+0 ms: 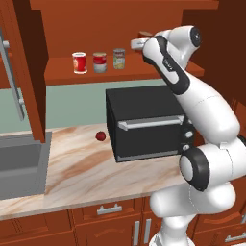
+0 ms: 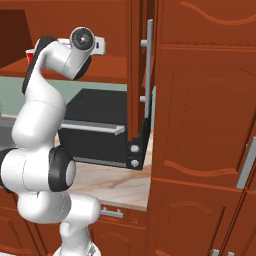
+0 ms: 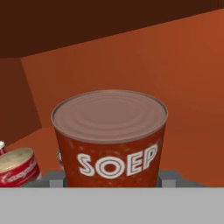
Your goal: Stack two cans on top of the other two cans in the cabinet.
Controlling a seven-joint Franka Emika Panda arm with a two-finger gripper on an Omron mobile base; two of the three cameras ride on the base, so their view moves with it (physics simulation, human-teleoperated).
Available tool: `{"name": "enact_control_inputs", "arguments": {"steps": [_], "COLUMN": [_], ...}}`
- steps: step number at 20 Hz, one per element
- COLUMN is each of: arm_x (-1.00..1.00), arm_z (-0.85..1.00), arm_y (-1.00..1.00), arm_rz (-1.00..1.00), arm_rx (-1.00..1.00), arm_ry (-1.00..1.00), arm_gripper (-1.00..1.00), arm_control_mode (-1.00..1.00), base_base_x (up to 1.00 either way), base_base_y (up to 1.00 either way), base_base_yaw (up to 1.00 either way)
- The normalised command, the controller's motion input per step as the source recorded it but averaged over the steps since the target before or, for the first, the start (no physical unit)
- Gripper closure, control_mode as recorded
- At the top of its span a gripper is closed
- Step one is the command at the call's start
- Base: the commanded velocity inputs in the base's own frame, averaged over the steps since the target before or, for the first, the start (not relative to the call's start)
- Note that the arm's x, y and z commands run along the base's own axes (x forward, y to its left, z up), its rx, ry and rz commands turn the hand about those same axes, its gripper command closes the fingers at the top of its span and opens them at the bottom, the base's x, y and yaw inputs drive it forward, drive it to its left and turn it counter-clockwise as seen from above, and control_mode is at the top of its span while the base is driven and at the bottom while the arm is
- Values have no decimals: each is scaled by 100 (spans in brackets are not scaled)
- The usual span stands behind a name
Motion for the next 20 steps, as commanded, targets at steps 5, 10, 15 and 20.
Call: {"name": "enact_control_inputs", "arguments": {"steps": [5,10,15,20], "arm_x": [0,2,5,16], "arm_z": [11,18,8,0], "arm_y": [22,24,28,31], "arm_rz": [3,5,4,5], "arm_rx": [0,0,0,0], "arm_ry": [0,0,-1,0], "arm_gripper": [100,100,100,100], "arm_control_mode": [-100,-100,-100,-100], "base_base_x": [0,0,0,0], "base_base_y": [0,0,0,0], "base_base_yaw": [0,0,0,0]}}
